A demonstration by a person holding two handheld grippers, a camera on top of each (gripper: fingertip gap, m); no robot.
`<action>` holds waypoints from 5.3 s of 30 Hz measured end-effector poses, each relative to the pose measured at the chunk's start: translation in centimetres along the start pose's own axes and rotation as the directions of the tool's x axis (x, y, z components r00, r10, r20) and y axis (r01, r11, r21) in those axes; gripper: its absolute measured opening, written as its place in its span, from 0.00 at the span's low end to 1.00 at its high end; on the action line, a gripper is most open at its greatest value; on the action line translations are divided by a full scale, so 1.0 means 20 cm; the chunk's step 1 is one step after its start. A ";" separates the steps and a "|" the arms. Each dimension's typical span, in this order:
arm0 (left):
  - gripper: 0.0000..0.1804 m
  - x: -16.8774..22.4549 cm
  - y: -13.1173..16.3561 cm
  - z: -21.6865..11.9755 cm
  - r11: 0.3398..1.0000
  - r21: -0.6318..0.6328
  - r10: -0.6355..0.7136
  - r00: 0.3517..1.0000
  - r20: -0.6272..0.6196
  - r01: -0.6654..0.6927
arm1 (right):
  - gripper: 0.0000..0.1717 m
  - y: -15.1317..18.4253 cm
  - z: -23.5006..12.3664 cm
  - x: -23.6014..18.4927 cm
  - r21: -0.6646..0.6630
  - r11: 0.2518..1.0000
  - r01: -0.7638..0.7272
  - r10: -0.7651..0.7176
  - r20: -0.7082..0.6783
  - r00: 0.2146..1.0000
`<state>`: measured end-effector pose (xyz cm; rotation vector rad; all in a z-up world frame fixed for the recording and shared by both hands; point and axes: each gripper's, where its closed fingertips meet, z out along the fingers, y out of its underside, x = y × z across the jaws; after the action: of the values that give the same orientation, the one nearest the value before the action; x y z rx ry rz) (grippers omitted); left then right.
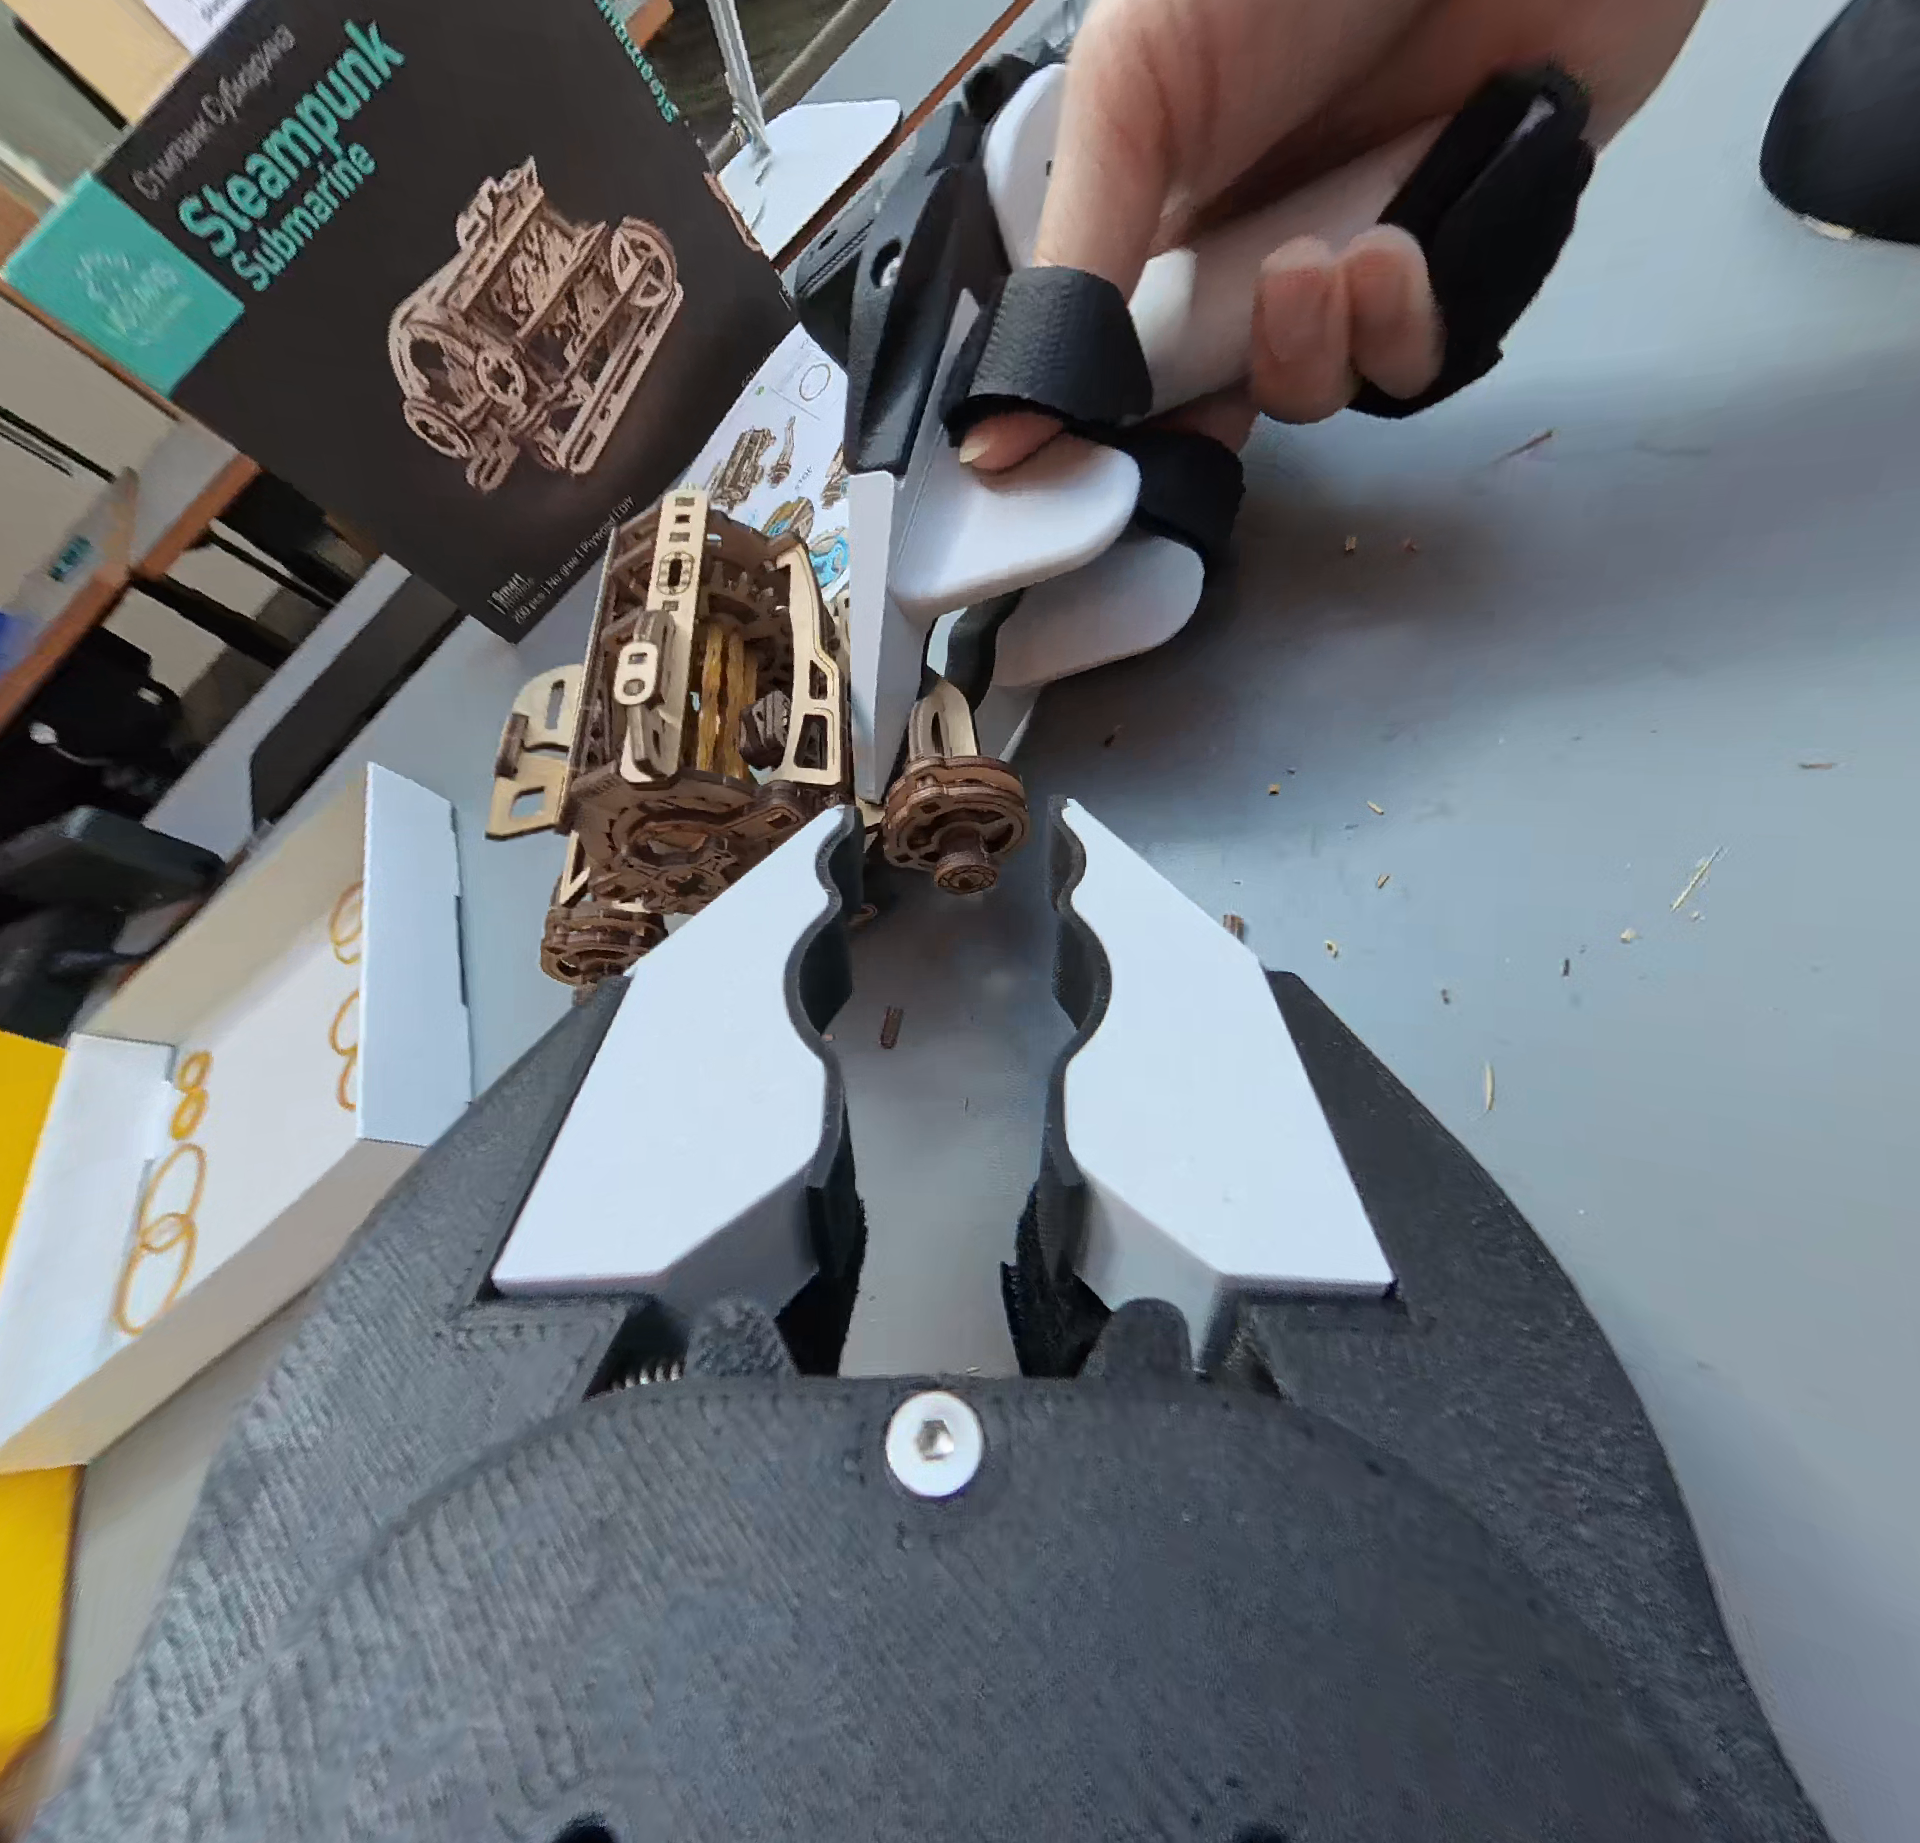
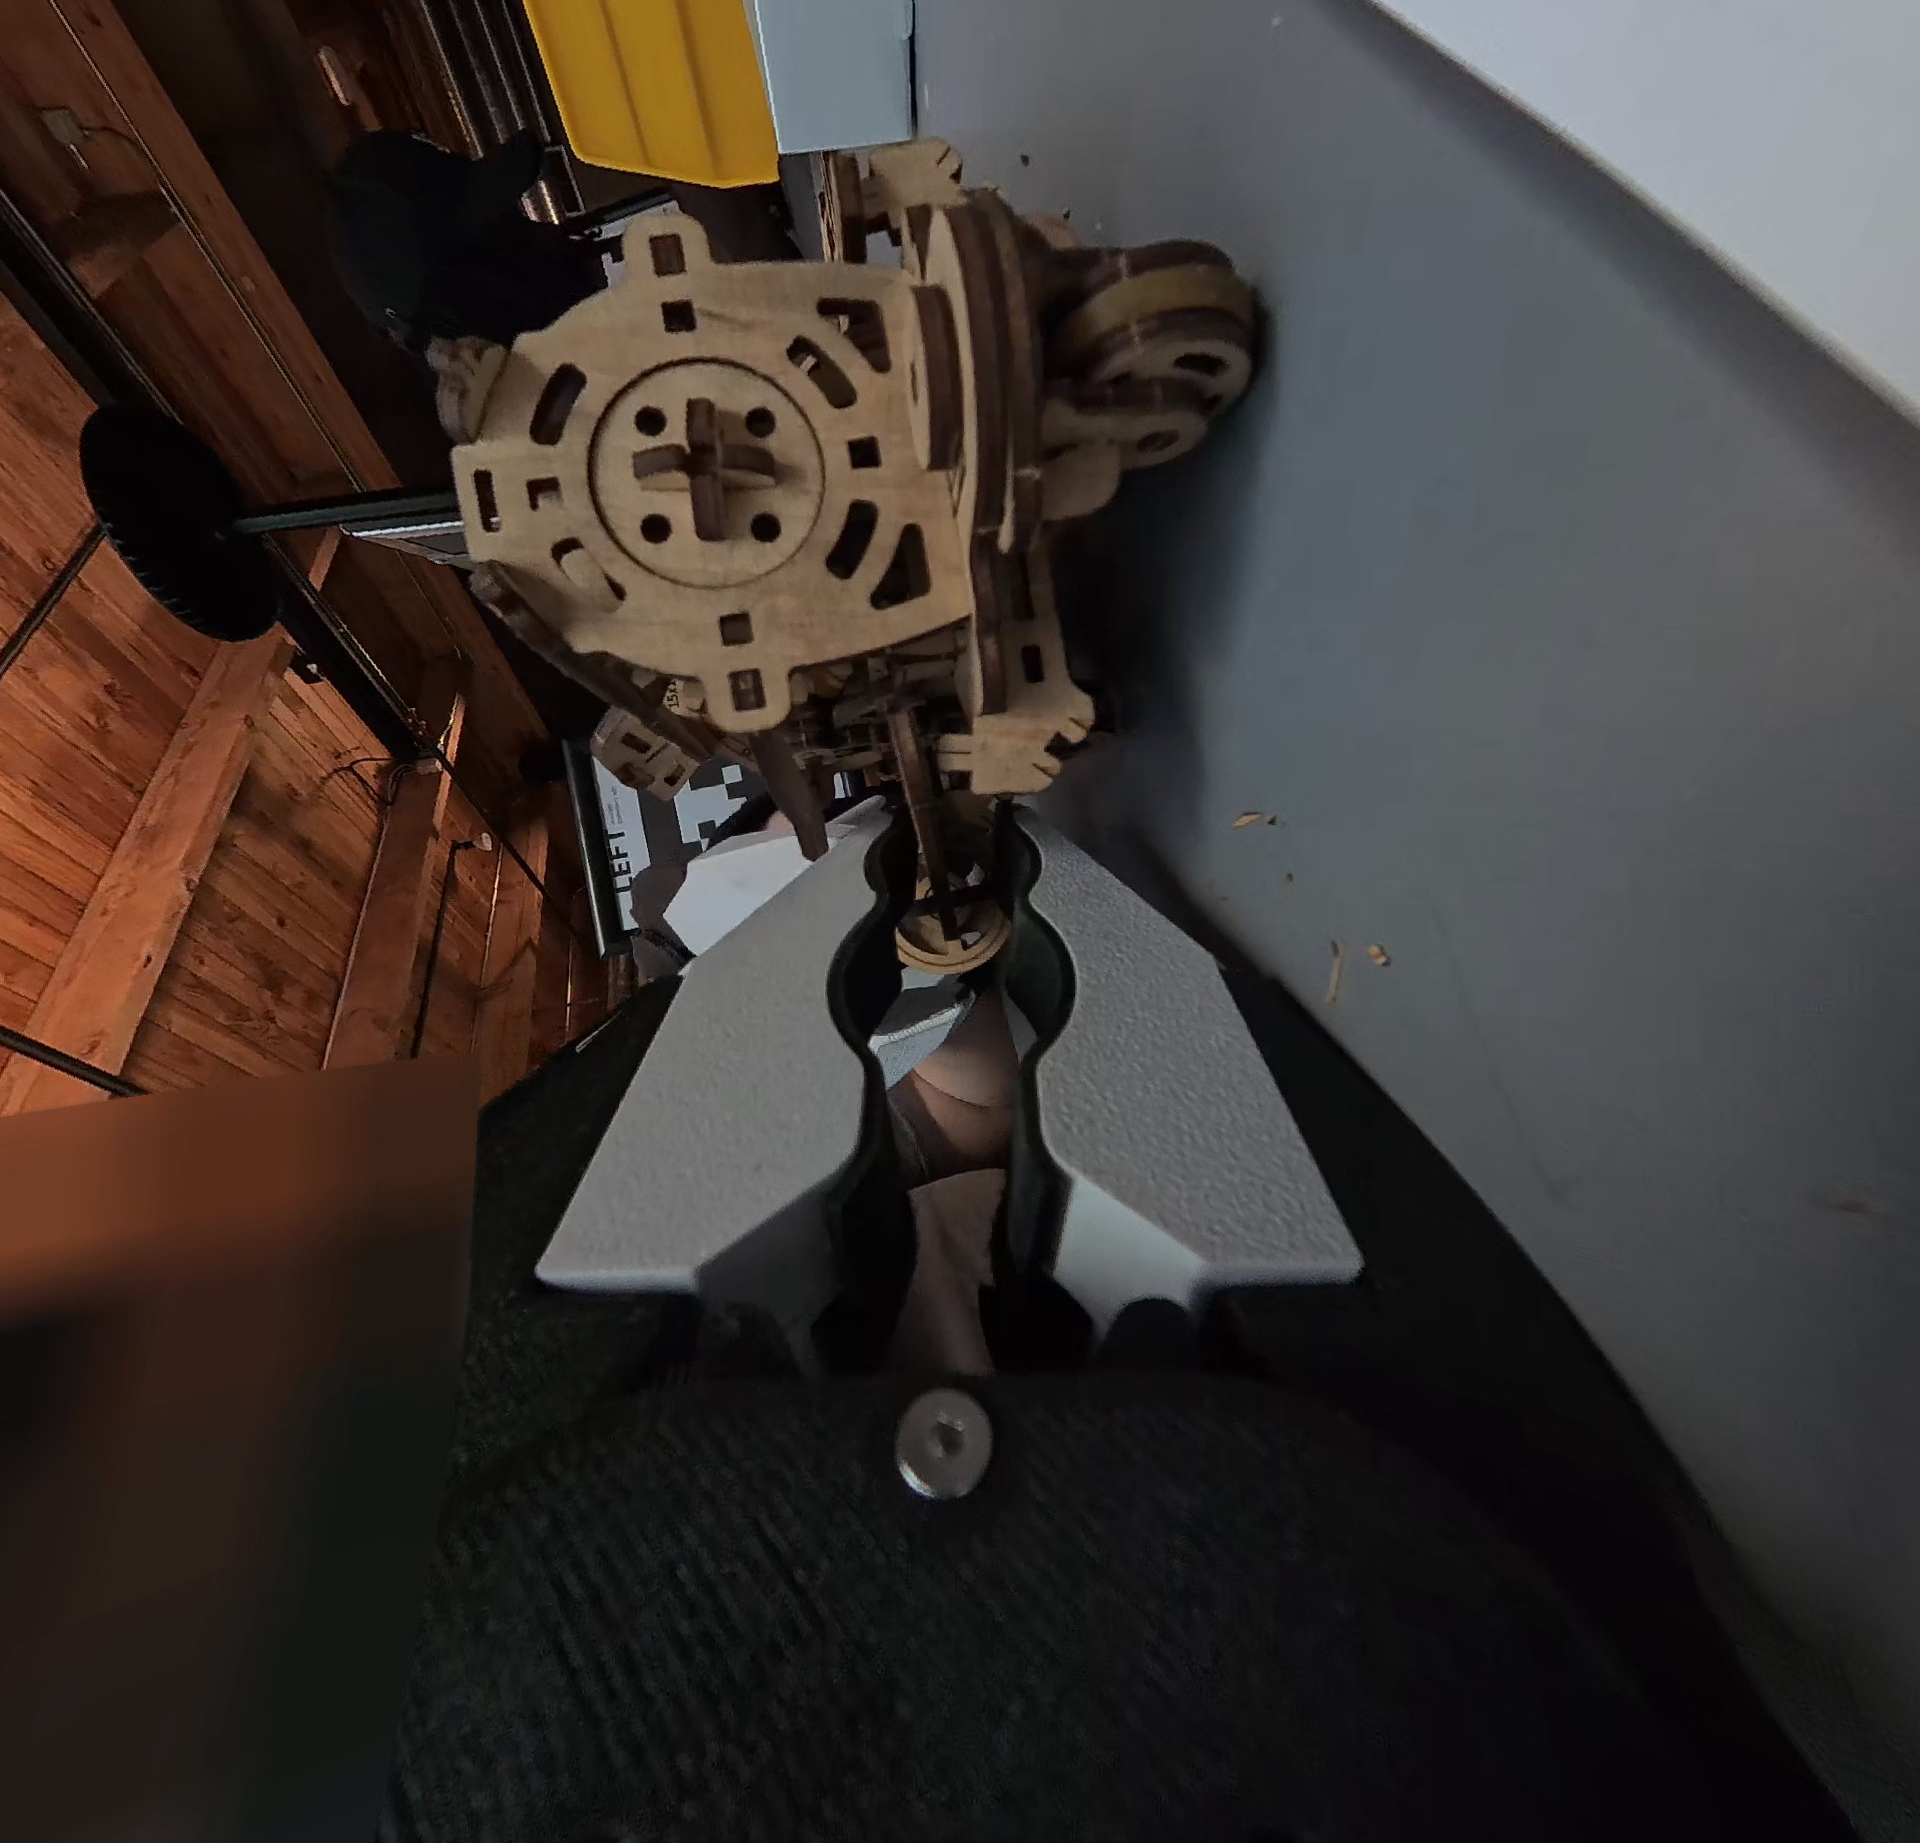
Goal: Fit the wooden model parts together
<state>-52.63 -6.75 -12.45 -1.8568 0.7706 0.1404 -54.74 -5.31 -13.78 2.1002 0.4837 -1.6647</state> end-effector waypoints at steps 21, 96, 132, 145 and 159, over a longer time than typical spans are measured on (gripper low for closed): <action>0.16 -0.01 0.05 0.07 0.902 -0.032 0.431 0.895 0.114 -0.431 | 0.09 0.01 -0.01 -0.01 0.011 1.000 -0.026 0.026 0.017 1.000; 0.16 0.01 0.06 0.08 0.918 -0.028 0.398 0.916 0.047 -0.397 | 0.11 0.00 -0.13 -0.01 0.051 0.985 0.165 -0.163 -0.044 0.986; 0.16 0.01 0.05 0.07 0.953 -0.002 0.304 0.951 -0.056 -0.304 | 0.11 -0.14 -0.25 0.00 -0.568 -0.468 0.677 -0.642 -0.309 -0.702; 0.16 0.02 0.04 0.07 0.953 0.004 0.302 0.951 -0.062 -0.303 | 0.05 -0.13 -0.26 -0.04 -0.531 -0.425 0.733 -0.664 -0.367 -0.652; 0.16 0.02 0.03 0.05 0.950 0.022 0.311 0.949 -0.049 -0.310 | 0.11 -0.15 -0.26 -0.01 -0.534 -0.400 0.745 -0.680 -0.371 -0.632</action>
<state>-52.37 -6.10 -13.53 -1.7203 1.0955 0.2879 -52.04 0.00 -12.89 1.9088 3.6429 -0.8656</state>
